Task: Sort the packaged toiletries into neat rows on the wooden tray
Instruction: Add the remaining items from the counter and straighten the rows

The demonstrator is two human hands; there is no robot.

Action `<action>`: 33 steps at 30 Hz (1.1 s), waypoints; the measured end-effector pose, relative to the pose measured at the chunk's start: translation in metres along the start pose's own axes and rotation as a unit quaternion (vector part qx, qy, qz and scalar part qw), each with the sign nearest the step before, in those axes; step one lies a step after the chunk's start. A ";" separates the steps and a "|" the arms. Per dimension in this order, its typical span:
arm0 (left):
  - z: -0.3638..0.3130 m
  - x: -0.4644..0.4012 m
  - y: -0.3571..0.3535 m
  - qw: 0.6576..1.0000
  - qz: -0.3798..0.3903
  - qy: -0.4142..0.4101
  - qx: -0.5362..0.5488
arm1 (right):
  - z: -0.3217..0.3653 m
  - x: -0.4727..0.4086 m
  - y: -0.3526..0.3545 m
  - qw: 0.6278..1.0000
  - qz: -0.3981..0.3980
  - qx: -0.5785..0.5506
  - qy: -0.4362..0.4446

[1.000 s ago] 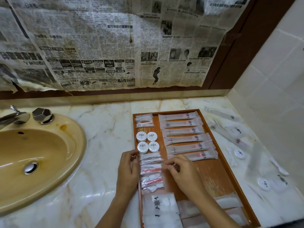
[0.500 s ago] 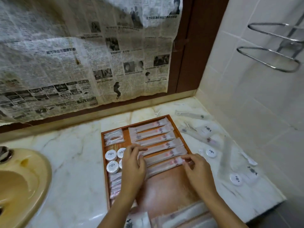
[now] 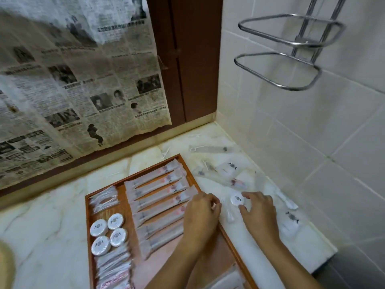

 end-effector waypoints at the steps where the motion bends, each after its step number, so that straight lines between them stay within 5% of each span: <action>1: -0.005 -0.005 -0.006 1.000 0.009 0.005 -0.005 | -0.004 -0.004 -0.003 1.000 0.011 0.003 0.002; 12: -0.022 -0.035 -0.061 0.971 0.050 -0.080 -0.220 | -0.010 -0.015 -0.023 0.997 0.055 0.008 0.044; 33: 0.002 -0.035 -0.031 0.997 0.012 -0.046 -0.064 | 0.002 -0.018 -0.019 0.997 0.031 -0.047 0.053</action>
Point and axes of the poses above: each hand's wrist, its own x-axis away from the middle knuckle, its own y-axis out of the back of the hand, z = x × y, the point moved 10 cm from there along -x, towards the middle knuckle, and after that the axes turned 4 degrees about y, right-handed, at the moved point
